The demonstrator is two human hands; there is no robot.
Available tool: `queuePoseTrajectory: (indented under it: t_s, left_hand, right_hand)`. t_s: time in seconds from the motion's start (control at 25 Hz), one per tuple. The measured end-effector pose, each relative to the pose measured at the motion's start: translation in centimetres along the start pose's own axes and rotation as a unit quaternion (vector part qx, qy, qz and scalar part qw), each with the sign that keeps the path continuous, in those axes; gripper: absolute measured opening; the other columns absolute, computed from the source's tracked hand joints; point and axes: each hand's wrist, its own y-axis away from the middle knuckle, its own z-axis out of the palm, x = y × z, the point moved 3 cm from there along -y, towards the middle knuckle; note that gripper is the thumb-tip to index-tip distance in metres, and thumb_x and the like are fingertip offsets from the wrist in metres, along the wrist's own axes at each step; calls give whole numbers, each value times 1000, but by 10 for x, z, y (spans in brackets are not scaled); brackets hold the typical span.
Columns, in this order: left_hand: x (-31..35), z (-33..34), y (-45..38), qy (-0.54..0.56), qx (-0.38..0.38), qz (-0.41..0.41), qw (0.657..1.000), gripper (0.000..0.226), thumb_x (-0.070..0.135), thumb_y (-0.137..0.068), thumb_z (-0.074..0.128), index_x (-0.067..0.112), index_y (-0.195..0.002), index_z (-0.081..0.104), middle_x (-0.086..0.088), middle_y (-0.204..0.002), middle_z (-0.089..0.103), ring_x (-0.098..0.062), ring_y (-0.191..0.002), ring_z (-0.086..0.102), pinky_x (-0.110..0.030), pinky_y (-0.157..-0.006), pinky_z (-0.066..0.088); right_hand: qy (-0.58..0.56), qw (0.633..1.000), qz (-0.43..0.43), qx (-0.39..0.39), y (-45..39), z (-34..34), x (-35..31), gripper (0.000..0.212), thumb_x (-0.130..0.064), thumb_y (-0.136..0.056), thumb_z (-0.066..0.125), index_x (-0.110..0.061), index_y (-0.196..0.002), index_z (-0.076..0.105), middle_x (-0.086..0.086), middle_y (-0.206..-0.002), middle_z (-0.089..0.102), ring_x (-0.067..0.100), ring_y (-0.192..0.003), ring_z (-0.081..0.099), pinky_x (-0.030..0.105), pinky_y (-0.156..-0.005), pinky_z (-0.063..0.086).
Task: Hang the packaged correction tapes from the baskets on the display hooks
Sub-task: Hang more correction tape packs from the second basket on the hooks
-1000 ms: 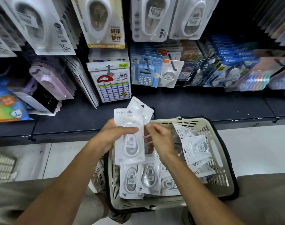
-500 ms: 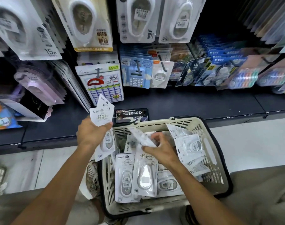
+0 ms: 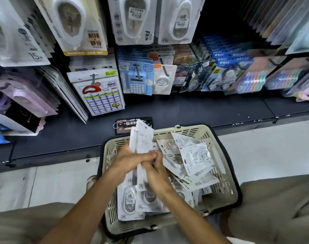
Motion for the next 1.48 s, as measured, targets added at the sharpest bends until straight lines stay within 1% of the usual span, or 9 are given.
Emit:
queuePoseTrajectory:
  t_s: [0.16,0.36,0.6,0.8,0.84,0.96,1.04,1.28,1.48]
  left_hand:
    - [-7,-10,-8,30,60,-22,998,37,13,-66,93,25,-97,79,9,-92,81,-10,-84,78,-29,-74,59]
    - [-11,-13,-12,3,56,-19,998,40,9,-66,92,25,-99,77,11,-90,81,-6,-79,77,-23,-66,59]
    - [-13,-14,-15,-7,58,-13,998,43,12,-65,94,27,-102,76,12,-91,81,-6,-80,77,-28,-72,59]
    - [-12,-7,-13,-11,59,-9,998,41,18,-65,95,28,-100,76,13,-89,81,-8,-79,78,-31,-72,59]
    - [-10,-6,-13,-4,57,-9,998,42,18,-66,95,27,-103,76,11,-91,81,-10,-81,78,-33,-74,61]
    - [-3,-5,-9,38,42,-11,998,45,14,-69,93,23,-109,75,3,-99,81,-21,-91,79,-42,-85,61]
    - [3,-2,-5,66,14,1,998,53,18,-65,93,23,-114,73,0,-104,81,-23,-96,78,-41,-86,60]
    - [16,13,8,113,-110,-30,987,58,50,-63,81,45,-117,60,18,-92,80,-4,-81,77,-22,-58,60]
    - [16,19,6,13,-132,-43,990,80,40,-44,99,40,-115,64,13,-99,80,-11,-86,78,-27,-71,61]
  right_hand:
    - [239,965,-102,-36,-35,-92,-23,40,-11,-102,46,-40,-124,61,0,-137,59,15,-111,63,41,-96,54]
    - [783,535,-265,-174,-81,-140,-53,64,-2,-81,64,-40,-132,58,-12,-149,46,23,-130,43,44,-99,29]
    - [757,604,-212,-128,-80,-165,-53,33,-20,-94,57,-30,-125,62,-4,-145,41,23,-121,48,44,-102,43]
    - [807,438,-378,-119,-62,-138,-82,20,-40,-90,66,-38,-110,70,-10,-127,53,18,-120,47,38,-95,40]
    - [773,472,-411,-107,-60,-136,-103,16,-46,-86,69,-38,-100,72,-17,-113,60,13,-113,52,37,-92,42]
    - [501,795,-258,-222,-61,-134,-144,10,-35,-87,75,-26,-88,71,-17,-77,68,-1,-78,58,28,-75,46]
    - [364,885,-172,-233,-63,-121,-147,7,-20,-89,76,-13,-90,75,-2,-77,74,2,-68,61,22,-66,48]
    - [225,970,-90,-37,-74,-79,-104,14,-18,-87,78,-9,-81,70,2,-74,69,12,-64,59,27,-64,49]
    - [184,935,-195,231,-72,-116,-95,5,-24,-92,69,-20,-95,67,-3,-96,68,13,-88,63,31,-82,47]
